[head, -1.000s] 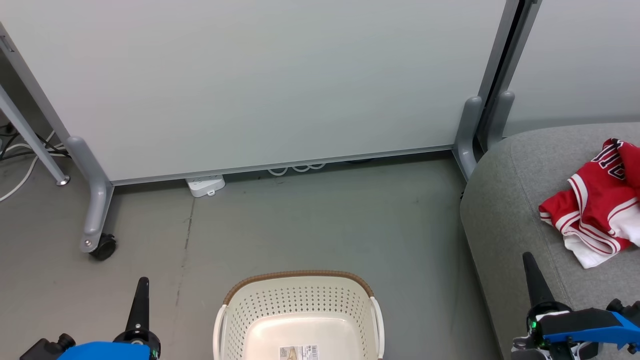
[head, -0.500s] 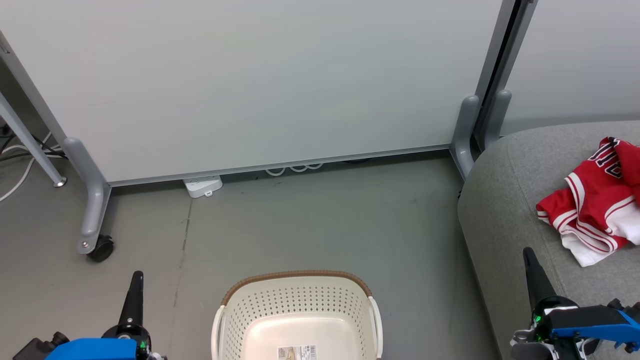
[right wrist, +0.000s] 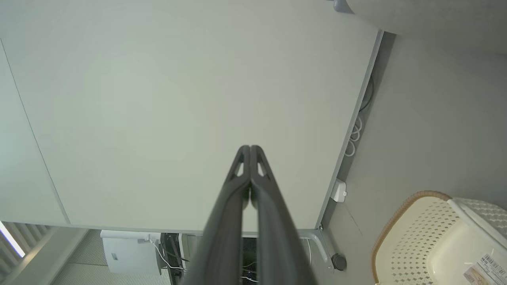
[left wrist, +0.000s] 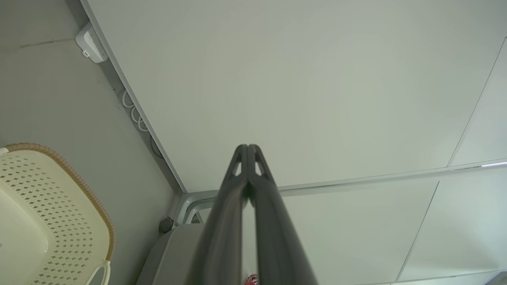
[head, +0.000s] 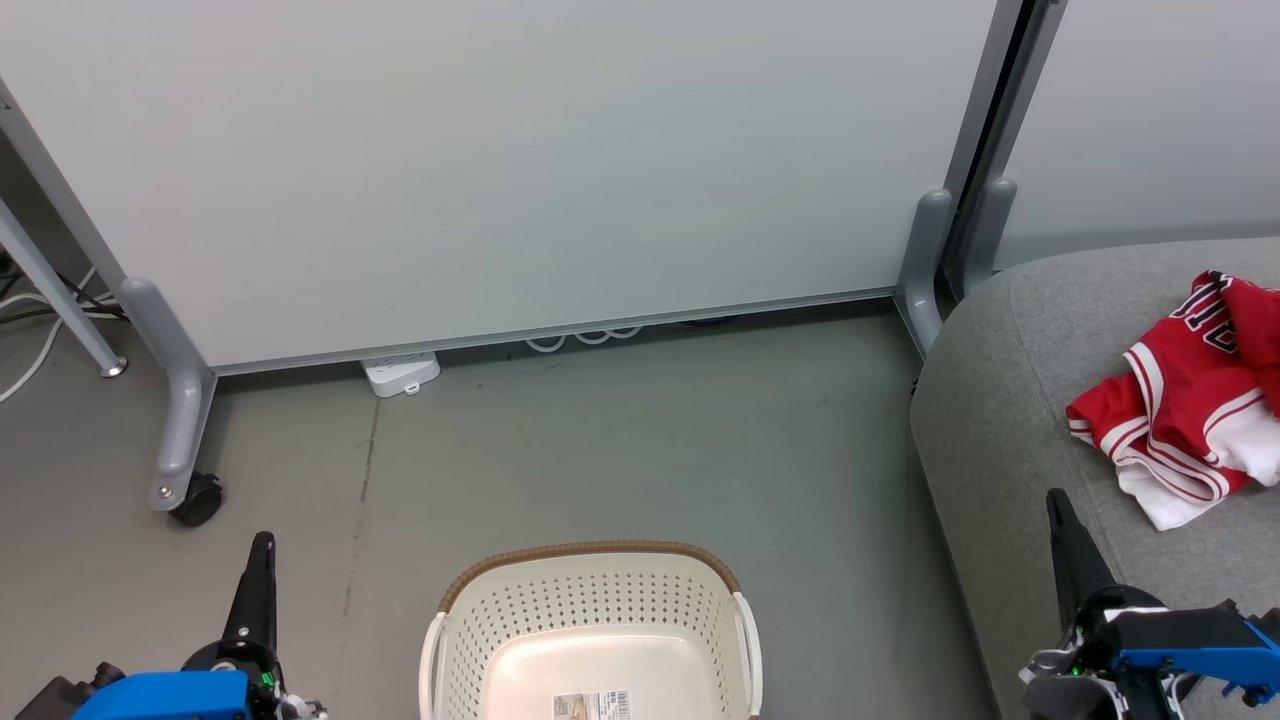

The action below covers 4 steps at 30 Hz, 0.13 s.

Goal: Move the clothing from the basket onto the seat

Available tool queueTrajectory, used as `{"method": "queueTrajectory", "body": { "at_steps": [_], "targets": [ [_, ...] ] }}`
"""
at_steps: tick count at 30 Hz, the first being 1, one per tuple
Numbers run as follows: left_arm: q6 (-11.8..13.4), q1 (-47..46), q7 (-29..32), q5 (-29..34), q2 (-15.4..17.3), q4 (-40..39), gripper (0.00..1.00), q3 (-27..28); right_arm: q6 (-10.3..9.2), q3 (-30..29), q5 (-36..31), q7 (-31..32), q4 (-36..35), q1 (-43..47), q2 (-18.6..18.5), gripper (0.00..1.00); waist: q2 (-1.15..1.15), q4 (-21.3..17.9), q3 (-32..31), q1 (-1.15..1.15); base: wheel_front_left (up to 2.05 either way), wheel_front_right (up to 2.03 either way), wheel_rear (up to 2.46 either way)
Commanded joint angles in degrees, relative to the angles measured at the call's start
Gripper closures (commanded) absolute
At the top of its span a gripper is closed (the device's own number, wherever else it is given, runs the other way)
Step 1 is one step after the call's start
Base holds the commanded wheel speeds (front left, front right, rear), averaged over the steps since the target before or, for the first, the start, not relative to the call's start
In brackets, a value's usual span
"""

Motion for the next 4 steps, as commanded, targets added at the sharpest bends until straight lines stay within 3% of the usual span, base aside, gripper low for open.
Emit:
{"method": "queueTrajectory", "body": {
  "at_steps": [1, 4],
  "targets": [
    [-0.38, -1.15, 0.4, -0.81, 0.33, -0.46, 1.0, 0.31, -0.03, -0.13, 1.05, 0.22, -0.05, -1.22, -0.11, 1.0, 0.0, -0.02, 0.0, 0.0, 0.0, 0.0, 0.0],
    [-0.36, -1.15, 0.71, -1.98, 0.32, -0.58, 1.0, 0.54, -0.03, -0.15, 2.47, 0.41, 0.0, -1.37, -0.11, 1.0, 0.0, -0.11, 0.01, 0.0, 0.0, 0.0, 0.0]
  ]
}}
